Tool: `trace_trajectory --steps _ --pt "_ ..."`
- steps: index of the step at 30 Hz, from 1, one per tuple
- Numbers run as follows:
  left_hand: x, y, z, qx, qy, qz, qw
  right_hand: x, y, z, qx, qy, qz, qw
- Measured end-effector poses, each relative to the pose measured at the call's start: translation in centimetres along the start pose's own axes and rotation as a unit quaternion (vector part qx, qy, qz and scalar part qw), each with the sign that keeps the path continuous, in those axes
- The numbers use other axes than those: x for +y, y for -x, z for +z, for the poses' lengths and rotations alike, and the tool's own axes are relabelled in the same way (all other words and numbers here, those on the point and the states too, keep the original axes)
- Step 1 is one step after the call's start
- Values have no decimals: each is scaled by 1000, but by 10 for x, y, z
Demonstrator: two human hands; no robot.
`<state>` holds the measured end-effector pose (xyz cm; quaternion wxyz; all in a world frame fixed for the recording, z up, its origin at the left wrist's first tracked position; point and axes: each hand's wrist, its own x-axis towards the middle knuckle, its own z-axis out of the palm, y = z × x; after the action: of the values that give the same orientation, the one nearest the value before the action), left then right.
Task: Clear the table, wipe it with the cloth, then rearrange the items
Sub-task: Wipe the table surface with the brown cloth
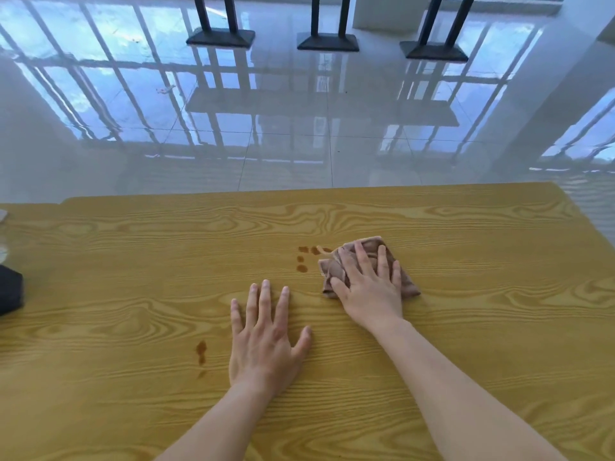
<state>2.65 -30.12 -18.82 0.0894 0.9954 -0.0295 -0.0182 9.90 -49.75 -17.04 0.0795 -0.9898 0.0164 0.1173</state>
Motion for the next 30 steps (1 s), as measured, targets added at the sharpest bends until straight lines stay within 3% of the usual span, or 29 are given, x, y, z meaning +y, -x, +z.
trace_trajectory --steps 3,5,11,13,18,21,24,28,30 --pt "0 -1 -1 2 2 1 1000 -1 37 8 -1 27 -141 990" --pt "-1 -1 0 4 5 4 1000 20 51 7 4 38 -167 985" --pt "1 -1 -3 1 5 0 1000 11 -21 -5 -5 -7 17 1000" --pt "0 0 -4 -4 4 3 1000 -8 -32 -5 -8 -13 0 1000" --pt "0 0 -4 3 11 3 1000 17 -2 -2 -4 44 -183 982" --pt "-1 0 -3 -7 6 5 1000 25 -24 -9 -7 41 -102 994" --pt "0 0 -4 -2 5 0 1000 -13 -56 -10 -7 2 -9 1000" --pt "-2 -1 -1 -9 7 1 1000 -26 -58 -6 -6 25 -87 996" --pt "-2 0 0 -8 6 1 1000 5 -47 -8 -1 21 -64 998"
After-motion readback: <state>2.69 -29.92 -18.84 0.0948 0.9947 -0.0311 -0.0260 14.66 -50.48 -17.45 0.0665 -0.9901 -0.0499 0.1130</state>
